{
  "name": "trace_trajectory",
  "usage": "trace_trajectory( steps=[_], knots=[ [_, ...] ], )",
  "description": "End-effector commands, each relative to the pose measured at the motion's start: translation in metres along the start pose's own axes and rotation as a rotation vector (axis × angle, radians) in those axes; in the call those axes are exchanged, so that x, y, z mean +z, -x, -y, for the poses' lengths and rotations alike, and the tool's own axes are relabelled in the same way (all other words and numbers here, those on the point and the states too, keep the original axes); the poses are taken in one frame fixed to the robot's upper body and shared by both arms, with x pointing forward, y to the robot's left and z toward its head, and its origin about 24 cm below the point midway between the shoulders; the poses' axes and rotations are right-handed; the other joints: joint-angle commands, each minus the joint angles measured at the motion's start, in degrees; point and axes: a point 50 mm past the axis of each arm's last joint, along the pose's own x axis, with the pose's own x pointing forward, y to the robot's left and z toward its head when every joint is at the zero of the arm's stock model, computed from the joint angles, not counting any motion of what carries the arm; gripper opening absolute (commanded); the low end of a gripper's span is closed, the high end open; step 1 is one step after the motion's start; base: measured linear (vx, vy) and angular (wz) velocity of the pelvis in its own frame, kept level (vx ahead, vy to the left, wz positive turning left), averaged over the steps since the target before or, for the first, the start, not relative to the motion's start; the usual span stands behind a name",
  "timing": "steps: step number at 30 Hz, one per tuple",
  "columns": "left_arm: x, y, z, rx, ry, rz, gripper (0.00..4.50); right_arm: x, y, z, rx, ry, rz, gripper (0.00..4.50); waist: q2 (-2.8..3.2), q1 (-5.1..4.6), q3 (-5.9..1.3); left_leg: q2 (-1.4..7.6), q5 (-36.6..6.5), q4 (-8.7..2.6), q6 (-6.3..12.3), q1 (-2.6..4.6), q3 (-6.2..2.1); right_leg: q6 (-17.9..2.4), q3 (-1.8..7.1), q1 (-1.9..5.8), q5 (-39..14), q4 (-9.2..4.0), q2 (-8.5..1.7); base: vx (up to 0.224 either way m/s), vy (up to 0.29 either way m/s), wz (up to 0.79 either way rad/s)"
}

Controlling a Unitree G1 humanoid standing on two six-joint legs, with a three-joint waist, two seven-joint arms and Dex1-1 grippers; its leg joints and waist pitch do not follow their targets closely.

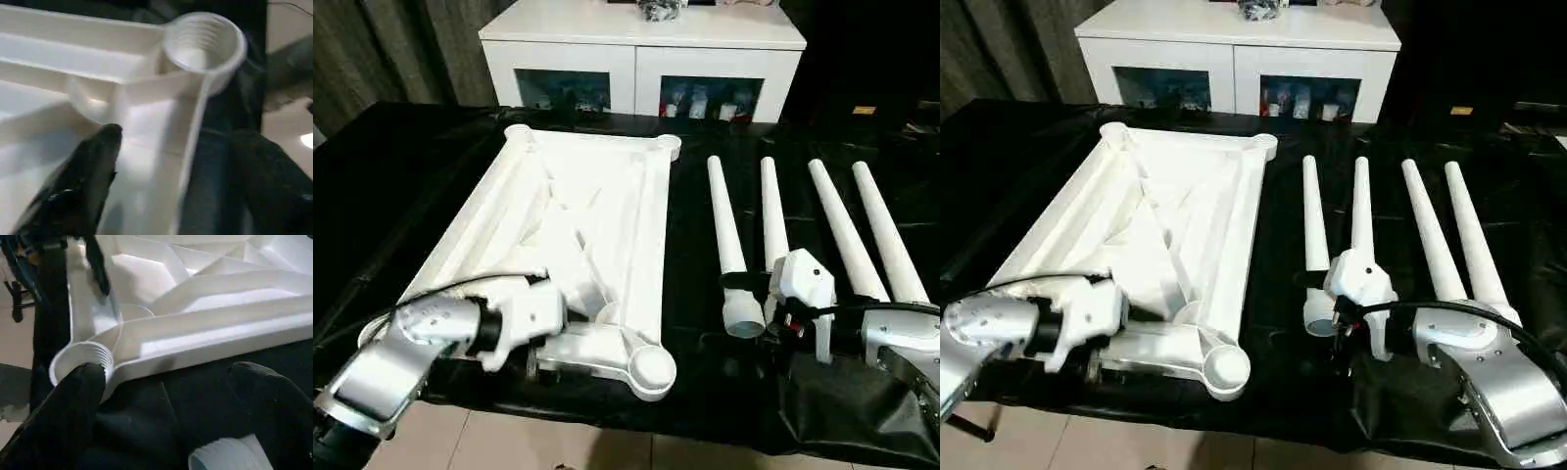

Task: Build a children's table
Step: Move table base

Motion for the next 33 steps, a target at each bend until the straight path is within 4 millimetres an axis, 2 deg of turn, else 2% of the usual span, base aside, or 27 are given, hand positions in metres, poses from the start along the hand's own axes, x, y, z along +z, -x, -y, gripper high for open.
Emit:
trace_trajectory(
  steps=[1, 3, 4, 7, 10, 13, 17, 22, 23, 30, 31, 32, 33],
  knots=[
    [0.001, -0.002, 0.004, -0.031, -0.013, -0.012, 3.48, 0.003, 0.0, -0.004, 0.015, 0.008, -0.003, 4.5, 0.17, 0.03, -2.6, 4.94, -8.76, -5.16, 3.69, 0.27, -1.75, -16.33, 3.02, 2.1, -0.93, -3.78, -5.26, 0.0, 0.0, 0.0],
    [-0.003, -0.007, 0.005, -0.042, -0.002, -0.03, 3.25, 0.002, 0.0, -0.006, 0.022, 0.007, -0.012, 4.5, 0.22, 0.04, -2.2, 4.98, -11.1, -5.4, 2.92, 0.38, -1.7, -15.96, 3.15, 1.99, -4.66, -4.22, -5.26, 0.0, 0.0, 0.0],
    [-0.004, -0.007, 0.005, -0.046, -0.001, -0.036, 3.19, 0.002, 0.0, -0.007, 0.026, 0.005, -0.015, 4.5, 0.09, 0.08, -2.23, 4.97, -11.83, -5.39, 2.46, 0.47, -1.69, -15.53, 3.25, 2.04, -6.53, -4.26, -5.32, 0.0, 0.0, 0.0],
    [-0.008, -0.009, 0.006, -0.059, -0.015, -0.068, 2.89, 0.001, 0.001, -0.01, 0.042, 0.001, -0.03, 4.5, 0.31, 0.07, -2.07, 4.98, -11.9, -5.5, 1.95, 0.44, -1.76, -14.81, 3.33, 1.93, -7.97, -4.43, -5.3, 0.0, 0.0, 0.0],
    [-0.014, -0.01, 0.003, -0.05, -0.004, -0.106, 2.73, -0.002, 0.0, -0.014, 0.064, -0.014, -0.048, 4.5, 0.33, 0.06, -2.03, 4.95, -12.24, -5.51, 1.75, 0.46, -1.8, -14.35, 3.39, 1.88, -8.47, -4.53, -5.34, 0.0, 0.0, 0.0],
    [-0.018, -0.009, -0.002, -0.019, 0.008, -0.13, 2.44, -0.005, 0.0, -0.019, 0.099, -0.024, -0.062, 4.5, 0.21, -0.02, -2.14, 4.97, -10.93, -5.47, 2.14, 0.24, -1.87, -14.63, 3.33, 2.01, -6.17, -4.29, -5.28, 0.0, 0.0, 0.0],
    [-0.021, -0.007, -0.006, 0.0, 0.021, -0.138, 2.1, -0.007, 0.001, -0.023, 0.127, -0.041, -0.073, 4.5, 0.28, 0.02, -2.15, 4.97, -10.14, -5.41, 2.68, 0.3, -1.86, -15.04, 3.3, 1.98, -5.09, -4.26, -5.36, 0.0, 0.0, 0.0],
    [-0.023, -0.008, -0.01, 0.017, 0.036, -0.138, 1.65, -0.009, 0.0, -0.023, 0.115, -0.041, -0.079, 4.5, 0.22, 0.04, -1.99, 5.07, -11.07, -5.47, 2.48, 0.32, -1.84, -15.19, 3.38, 1.89, -6.87, -4.48, -5.51, 0.0, 0.0, 0.0],
    [-0.023, -0.01, -0.01, 0.022, 0.043, -0.134, 1.53, -0.008, 0.0, -0.023, 0.11, -0.041, -0.076, 4.5, 0.37, 0.03, -1.92, 5.09, -11.52, -5.56, 2.34, 0.32, -1.88, -15.14, 3.36, 1.84, -7.24, -4.51, -5.47, 0.0, 0.0, 0.0],
    [-0.03, -0.012, -0.012, 0.054, 0.081, -0.186, 0.99, -0.01, -0.001, -0.02, 0.078, -0.036, -0.079, 4.5, 0.36, 0.04, -1.9, 5.09, -12.1, -5.65, 1.89, 0.33, -1.89, -14.99, 3.45, 1.86, -7.98, -4.63, -5.58, 0.0, 0.0, 0.0],
    [-0.032, -0.012, -0.015, 0.085, 0.096, -0.191, 0.91, -0.01, -0.002, -0.017, 0.05, -0.024, -0.082, 4.5, 0.49, 0.03, -1.84, 5.11, -12.8, -5.69, 1.71, 0.38, -1.9, -14.83, 3.45, 1.78, -9.18, -4.7, -5.55, 0.0, 0.0, 0.0],
    [-0.035, -0.016, -0.025, 0.195, 0.128, -0.192, 0.81, -0.01, -0.003, -0.003, -0.068, -0.015, -0.072, 4.5, 0.44, 0.01, -1.79, 5.09, -13.16, -5.69, 1.53, 0.44, -1.88, -14.76, 3.44, 1.71, -9.86, -4.81, -5.54, 0.0, 0.0, 0.0],
    [-0.035, -0.018, -0.028, 0.224, 0.137, -0.192, 0.65, -0.009, -0.004, 0.001, -0.102, -0.015, -0.068, 4.5, 0.47, -0.17, -1.66, 4.95, -14.18, -5.72, 0.89, 0.64, -1.77, -14.83, 3.41, 1.4, -11.93, -5.05, -5.48, 0.0, 0.0, 0.0]
  ],
)
